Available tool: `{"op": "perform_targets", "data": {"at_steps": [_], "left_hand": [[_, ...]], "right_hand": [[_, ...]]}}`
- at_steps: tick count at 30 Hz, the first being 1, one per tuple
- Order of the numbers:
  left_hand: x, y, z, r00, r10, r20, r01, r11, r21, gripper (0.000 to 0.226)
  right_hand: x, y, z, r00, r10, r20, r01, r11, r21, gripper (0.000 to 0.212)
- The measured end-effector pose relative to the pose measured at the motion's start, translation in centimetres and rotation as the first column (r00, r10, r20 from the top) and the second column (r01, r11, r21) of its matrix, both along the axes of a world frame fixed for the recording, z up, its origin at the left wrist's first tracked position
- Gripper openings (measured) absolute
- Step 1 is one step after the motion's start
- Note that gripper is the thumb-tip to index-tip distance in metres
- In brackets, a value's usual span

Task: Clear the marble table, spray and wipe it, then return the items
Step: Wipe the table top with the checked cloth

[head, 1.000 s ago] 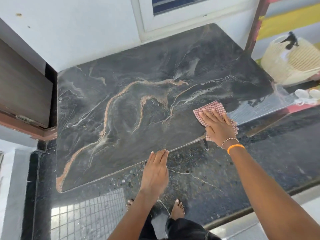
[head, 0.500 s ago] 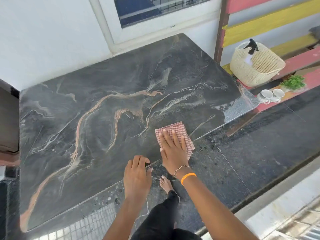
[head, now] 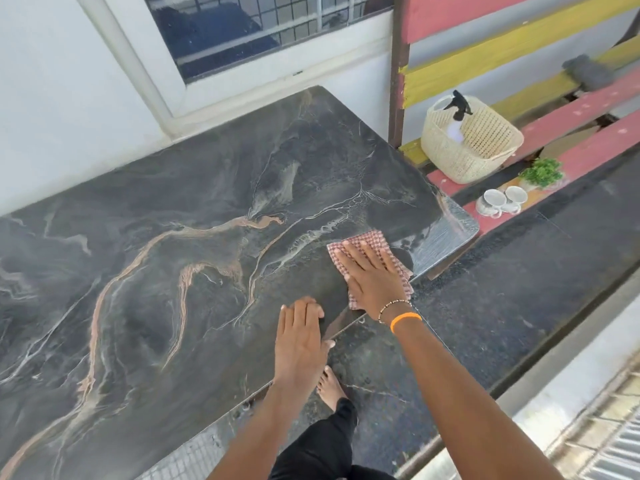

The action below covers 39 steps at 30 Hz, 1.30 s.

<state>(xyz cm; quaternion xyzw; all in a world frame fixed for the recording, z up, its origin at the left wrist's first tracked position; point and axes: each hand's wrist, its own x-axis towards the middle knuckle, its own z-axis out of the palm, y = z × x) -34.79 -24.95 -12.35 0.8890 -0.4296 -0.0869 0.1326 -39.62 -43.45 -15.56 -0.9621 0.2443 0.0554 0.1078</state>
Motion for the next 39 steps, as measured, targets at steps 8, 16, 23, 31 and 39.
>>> {"op": "perform_targets", "data": {"at_steps": [8,16,23,31,39], "left_hand": [[0.7,-6.8,-0.6,0.983,-0.140,-0.121,0.142,0.990,0.011,0.048],[1.0,-9.4,-1.1,0.978,-0.167,-0.125,0.167,0.986,-0.011,0.054],[0.2,-8.5,-0.6,0.991,0.045,-0.127,-0.042,0.999,0.030,0.067],[-2.1,-12.8,-0.3,0.985,0.158,-0.070,-0.150,0.983,0.108,0.062],[-3.4,-16.4,0.2,0.928,0.366,-0.070,-0.353,0.924,0.150,0.068]], "right_hand": [[-4.2,-14.4,0.1,0.902,-0.431,0.002,0.431,0.902,0.022,0.053],[-3.8,-7.3,1.4,0.926,-0.371,0.075,0.366,0.928,0.072,0.053],[1.3,-5.4,1.6,0.981,0.193,-0.028,-0.190,0.978,0.090,0.052],[6.0,-15.0,0.5,0.986,0.163,-0.023,-0.161,0.986,0.044,0.054],[1.2,-23.7,0.6,0.998,0.044,-0.047,-0.042,0.998,0.049,0.053]]}}
